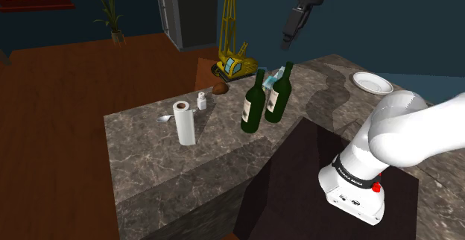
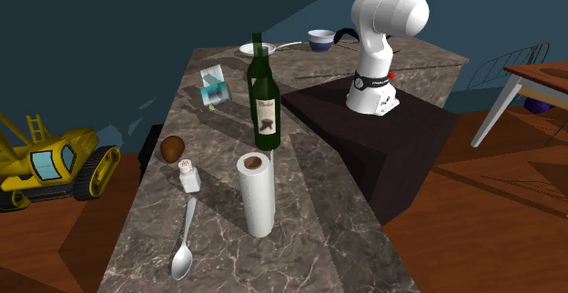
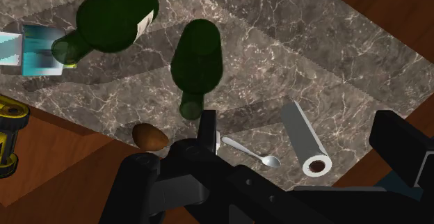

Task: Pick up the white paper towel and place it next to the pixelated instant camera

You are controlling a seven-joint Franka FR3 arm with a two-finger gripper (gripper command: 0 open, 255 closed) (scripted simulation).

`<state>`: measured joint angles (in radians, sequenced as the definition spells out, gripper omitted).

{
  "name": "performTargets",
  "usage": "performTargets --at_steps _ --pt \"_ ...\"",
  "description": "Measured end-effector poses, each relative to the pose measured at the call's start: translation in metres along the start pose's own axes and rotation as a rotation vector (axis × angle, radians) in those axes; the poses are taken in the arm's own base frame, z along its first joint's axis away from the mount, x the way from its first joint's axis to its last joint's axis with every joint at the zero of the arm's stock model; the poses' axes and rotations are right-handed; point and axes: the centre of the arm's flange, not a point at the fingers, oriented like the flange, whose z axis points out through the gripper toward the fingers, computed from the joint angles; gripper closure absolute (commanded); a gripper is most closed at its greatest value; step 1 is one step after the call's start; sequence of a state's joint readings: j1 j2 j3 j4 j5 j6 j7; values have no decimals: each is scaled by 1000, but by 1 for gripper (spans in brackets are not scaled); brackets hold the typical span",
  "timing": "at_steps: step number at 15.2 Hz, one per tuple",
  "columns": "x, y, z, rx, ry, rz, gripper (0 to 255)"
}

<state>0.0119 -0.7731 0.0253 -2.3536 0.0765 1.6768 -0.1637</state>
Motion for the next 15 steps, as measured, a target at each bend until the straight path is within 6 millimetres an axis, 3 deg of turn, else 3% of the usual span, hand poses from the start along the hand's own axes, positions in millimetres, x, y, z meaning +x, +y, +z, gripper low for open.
performTargets --at_steps 2,6,15 --pt "4 -2 5 1 1 0 0" --pt "29 -12 36 6 7 -4 0" --pt "103 -54 121 21 25 -12 0"
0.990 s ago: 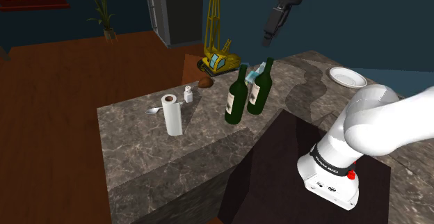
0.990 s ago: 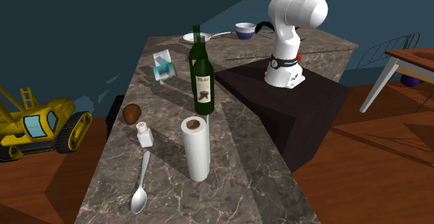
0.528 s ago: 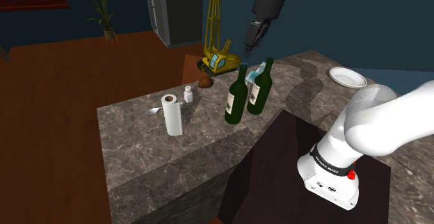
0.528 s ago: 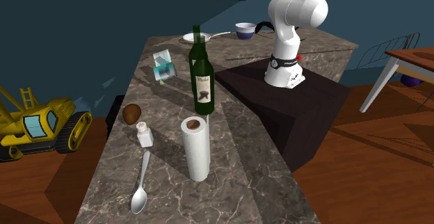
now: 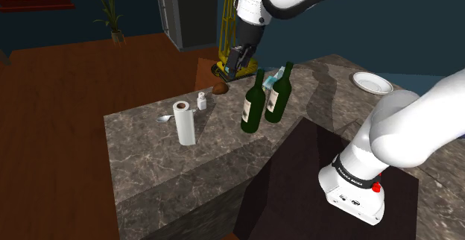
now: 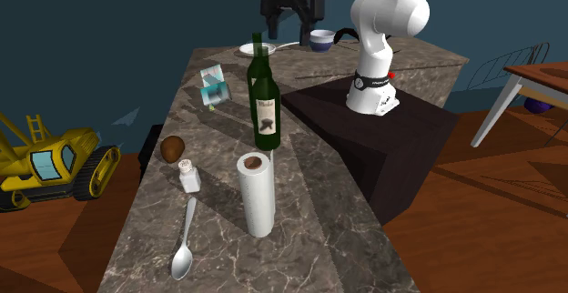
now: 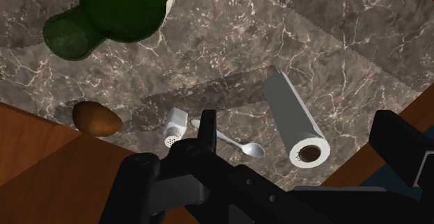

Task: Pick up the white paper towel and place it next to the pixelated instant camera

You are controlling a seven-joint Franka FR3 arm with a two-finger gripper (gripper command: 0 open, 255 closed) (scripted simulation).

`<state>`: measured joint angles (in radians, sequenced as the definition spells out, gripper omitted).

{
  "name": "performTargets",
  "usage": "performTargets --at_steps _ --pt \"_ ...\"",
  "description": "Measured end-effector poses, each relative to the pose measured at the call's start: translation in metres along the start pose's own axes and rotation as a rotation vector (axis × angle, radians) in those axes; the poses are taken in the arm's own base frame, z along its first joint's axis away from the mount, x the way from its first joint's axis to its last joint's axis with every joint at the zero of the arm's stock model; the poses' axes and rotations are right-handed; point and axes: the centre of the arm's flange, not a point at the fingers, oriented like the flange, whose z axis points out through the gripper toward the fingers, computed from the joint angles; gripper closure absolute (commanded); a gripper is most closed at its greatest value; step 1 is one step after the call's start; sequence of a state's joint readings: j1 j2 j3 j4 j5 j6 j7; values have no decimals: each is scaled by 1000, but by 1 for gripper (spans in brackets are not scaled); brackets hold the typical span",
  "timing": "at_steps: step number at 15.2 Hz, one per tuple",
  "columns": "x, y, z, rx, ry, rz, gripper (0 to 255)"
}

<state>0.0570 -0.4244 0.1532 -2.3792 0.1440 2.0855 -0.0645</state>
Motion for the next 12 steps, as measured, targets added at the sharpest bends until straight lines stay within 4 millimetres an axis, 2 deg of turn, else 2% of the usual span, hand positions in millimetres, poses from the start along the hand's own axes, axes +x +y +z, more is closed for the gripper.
performTargets --at_steps 4,8,12 --pt "30 -11 37 6 8 -3 0" --pt "66 -33 71 13 18 -7 0" --pt "97 -46 108 19 26 -11 0"
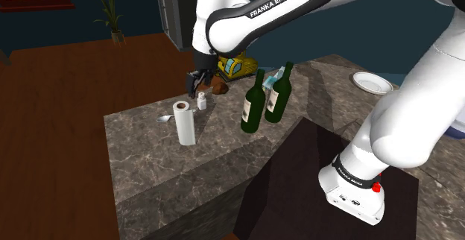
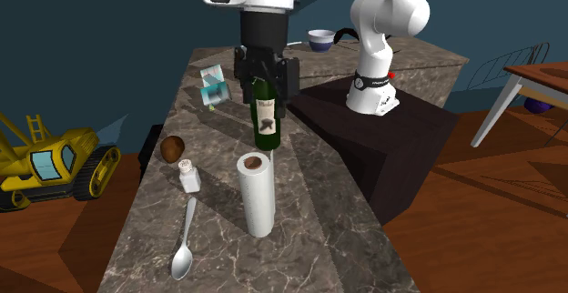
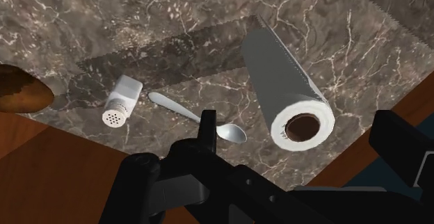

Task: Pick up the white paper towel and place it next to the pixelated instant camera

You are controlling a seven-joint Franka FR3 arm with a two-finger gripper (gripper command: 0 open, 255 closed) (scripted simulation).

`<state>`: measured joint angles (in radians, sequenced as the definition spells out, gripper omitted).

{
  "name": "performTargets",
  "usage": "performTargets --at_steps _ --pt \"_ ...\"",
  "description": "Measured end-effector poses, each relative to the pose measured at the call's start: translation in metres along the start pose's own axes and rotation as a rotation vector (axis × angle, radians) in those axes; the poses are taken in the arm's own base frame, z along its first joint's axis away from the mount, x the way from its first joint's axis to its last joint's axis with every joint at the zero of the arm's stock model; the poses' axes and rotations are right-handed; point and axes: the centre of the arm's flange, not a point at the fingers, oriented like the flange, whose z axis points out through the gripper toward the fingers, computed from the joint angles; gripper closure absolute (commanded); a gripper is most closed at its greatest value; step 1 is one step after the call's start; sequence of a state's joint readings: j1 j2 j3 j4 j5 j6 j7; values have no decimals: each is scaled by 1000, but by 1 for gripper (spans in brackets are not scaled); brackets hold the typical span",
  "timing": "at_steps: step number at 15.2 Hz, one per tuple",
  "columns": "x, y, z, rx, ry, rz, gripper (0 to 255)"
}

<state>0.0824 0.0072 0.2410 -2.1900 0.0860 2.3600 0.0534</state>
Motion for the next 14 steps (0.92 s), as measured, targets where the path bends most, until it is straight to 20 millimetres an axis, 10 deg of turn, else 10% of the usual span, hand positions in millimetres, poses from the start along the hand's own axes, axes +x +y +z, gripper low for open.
performTargets --at_steps 7,14 --pt "55 -27 64 12 14 -6 0" --pt "60 -31 100 12 16 -6 0"
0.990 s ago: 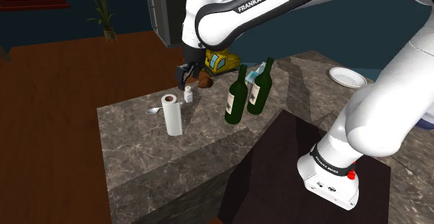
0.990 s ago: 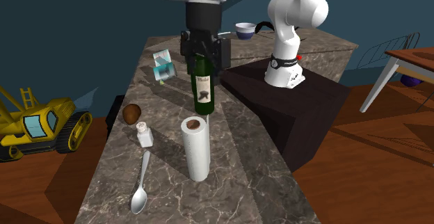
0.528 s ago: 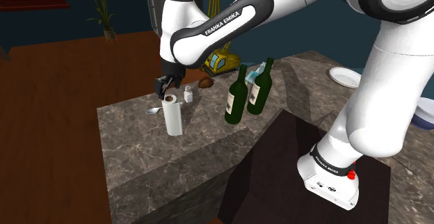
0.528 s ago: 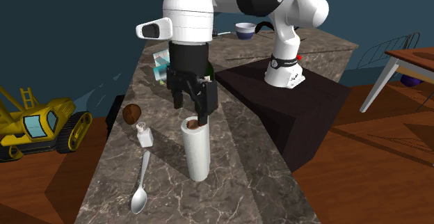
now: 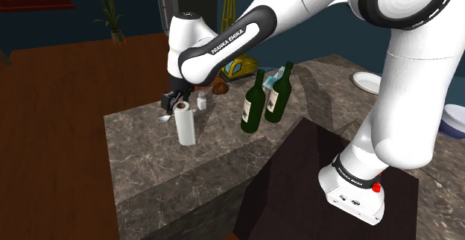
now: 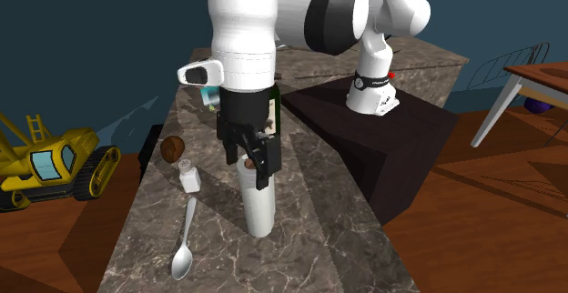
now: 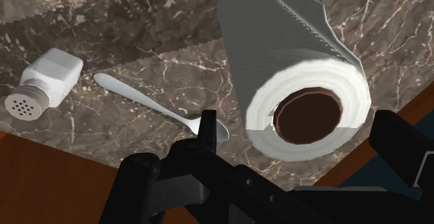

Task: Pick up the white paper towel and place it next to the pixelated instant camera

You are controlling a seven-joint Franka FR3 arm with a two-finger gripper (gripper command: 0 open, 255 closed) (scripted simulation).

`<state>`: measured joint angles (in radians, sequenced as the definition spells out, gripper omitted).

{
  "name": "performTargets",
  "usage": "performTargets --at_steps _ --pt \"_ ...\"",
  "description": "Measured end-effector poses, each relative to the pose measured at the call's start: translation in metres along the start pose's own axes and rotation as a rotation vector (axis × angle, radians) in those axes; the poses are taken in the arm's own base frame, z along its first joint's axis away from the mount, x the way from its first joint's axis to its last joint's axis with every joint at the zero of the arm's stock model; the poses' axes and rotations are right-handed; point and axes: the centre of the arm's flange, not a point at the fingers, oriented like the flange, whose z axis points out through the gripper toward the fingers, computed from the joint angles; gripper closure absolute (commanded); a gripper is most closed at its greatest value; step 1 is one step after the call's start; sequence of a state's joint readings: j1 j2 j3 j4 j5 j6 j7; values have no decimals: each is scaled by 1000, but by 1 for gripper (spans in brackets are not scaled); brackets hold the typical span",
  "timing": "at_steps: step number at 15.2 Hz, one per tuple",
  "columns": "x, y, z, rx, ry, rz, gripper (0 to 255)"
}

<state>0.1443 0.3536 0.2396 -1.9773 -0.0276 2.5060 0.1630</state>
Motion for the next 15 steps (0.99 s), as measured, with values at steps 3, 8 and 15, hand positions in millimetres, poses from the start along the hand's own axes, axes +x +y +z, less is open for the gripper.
performTargets --at_steps 3,8,15 --pt "0 0 7 0 0 0 0" --pt "0 0 7 0 0 0 255" --pt "0 0 7 0 0 0 255"
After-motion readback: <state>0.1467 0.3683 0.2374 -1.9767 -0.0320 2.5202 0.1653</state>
